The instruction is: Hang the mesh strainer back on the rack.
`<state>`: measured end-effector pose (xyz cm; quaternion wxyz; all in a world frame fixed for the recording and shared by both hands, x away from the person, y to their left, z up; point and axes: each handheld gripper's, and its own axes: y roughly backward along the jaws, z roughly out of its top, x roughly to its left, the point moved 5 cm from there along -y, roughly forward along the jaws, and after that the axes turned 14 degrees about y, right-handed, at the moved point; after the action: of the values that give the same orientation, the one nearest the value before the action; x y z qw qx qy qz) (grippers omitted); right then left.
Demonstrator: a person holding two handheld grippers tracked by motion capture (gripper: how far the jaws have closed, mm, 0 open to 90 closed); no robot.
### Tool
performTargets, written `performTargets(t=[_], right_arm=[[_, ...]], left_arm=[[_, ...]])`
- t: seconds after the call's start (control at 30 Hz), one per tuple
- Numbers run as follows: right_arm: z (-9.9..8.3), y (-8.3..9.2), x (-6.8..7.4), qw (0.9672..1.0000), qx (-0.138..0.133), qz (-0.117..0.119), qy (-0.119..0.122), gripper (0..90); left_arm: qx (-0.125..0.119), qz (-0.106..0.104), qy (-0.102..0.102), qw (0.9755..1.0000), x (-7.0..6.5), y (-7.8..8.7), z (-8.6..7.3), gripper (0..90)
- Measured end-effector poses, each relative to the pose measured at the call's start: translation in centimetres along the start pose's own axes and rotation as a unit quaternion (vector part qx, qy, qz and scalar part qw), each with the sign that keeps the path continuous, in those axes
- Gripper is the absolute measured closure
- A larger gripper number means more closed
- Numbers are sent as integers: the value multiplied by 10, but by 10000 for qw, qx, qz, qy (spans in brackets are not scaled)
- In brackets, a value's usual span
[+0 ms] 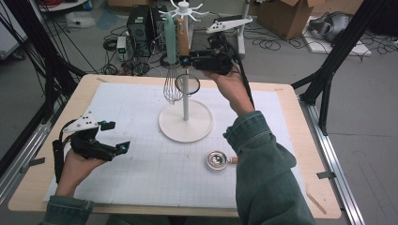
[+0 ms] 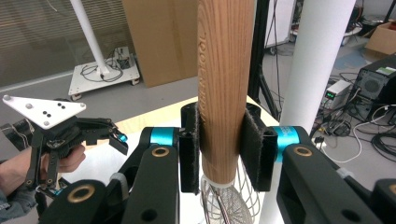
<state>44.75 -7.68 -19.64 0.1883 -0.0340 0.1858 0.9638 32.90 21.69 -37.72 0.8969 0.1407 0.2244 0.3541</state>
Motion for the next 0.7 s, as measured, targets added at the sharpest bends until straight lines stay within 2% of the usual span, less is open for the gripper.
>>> performTargets(t=[0.33, 0.7], right_arm=[[-2, -1, -2, 9999, -120, 33, 6, 693], [-6, 9, -3, 9997, -230, 56, 3, 687]], left_arm=[[3, 58, 15, 10000, 3, 1, -1, 17], [-21, 78, 40, 10000, 7, 4, -1, 17]])
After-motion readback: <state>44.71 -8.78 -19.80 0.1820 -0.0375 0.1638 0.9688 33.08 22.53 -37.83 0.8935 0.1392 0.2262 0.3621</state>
